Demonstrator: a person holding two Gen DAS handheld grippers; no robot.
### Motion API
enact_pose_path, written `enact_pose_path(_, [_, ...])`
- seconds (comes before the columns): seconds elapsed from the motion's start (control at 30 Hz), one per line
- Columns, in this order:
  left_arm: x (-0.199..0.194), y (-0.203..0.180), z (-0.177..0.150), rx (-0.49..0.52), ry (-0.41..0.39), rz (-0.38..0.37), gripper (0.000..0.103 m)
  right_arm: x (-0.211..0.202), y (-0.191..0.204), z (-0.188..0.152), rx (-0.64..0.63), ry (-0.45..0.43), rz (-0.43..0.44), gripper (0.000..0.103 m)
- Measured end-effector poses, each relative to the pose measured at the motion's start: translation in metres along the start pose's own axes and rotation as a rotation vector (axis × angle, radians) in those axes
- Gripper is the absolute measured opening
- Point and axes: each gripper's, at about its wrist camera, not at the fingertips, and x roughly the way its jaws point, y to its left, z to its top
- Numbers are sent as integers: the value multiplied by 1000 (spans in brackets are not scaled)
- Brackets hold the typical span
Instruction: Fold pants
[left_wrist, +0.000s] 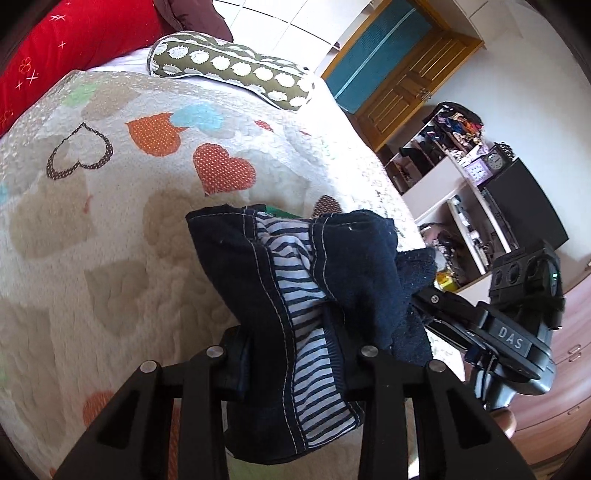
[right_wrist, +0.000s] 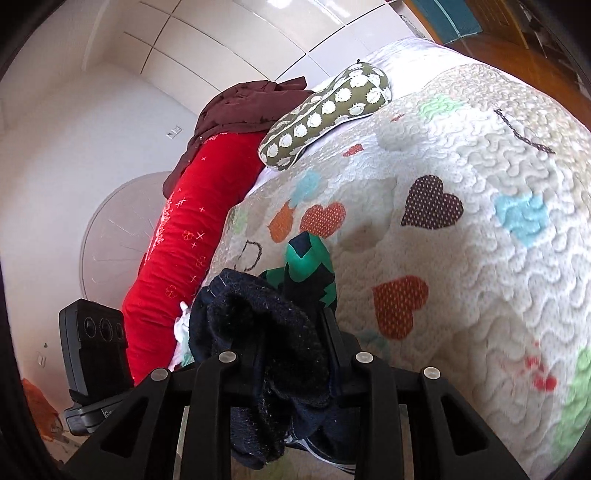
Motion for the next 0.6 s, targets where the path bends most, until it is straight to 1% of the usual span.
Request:
enact_pose_path(0.17, [17,12,6,-7,16,35,32,18,-6,11,-9,11,-28,30])
enact_pose_path(0.3, [34,28,6,-47,35,77,32,32,-19,13,-2,27,-67,30])
enact_pose_path(0.37, [35,36,5,-81,40,69,36,36,-26,12,-7,29,-105,31])
enact_pose_path(0.4, [33,40,4,-102,41,58,37,37,-29,12,-9,32,-138,33])
enact_pose_path(0.43, [29,42,3,-115,40,50,37,38,-33,13,-6,41,-159,38])
enact_pose_path(0.5, [14,44,1,-136,22,34,39,30,-38,15,12,38,-158,39])
enact_pose_path(0.57, [-3,42,-3,-134,-11,46,48,11,-36,18,4,-4,-148,39])
enact_pose_path(0.6, [-14,40,-6,-127,-35,75,51,1,-32,19,-10,-30,-151,39])
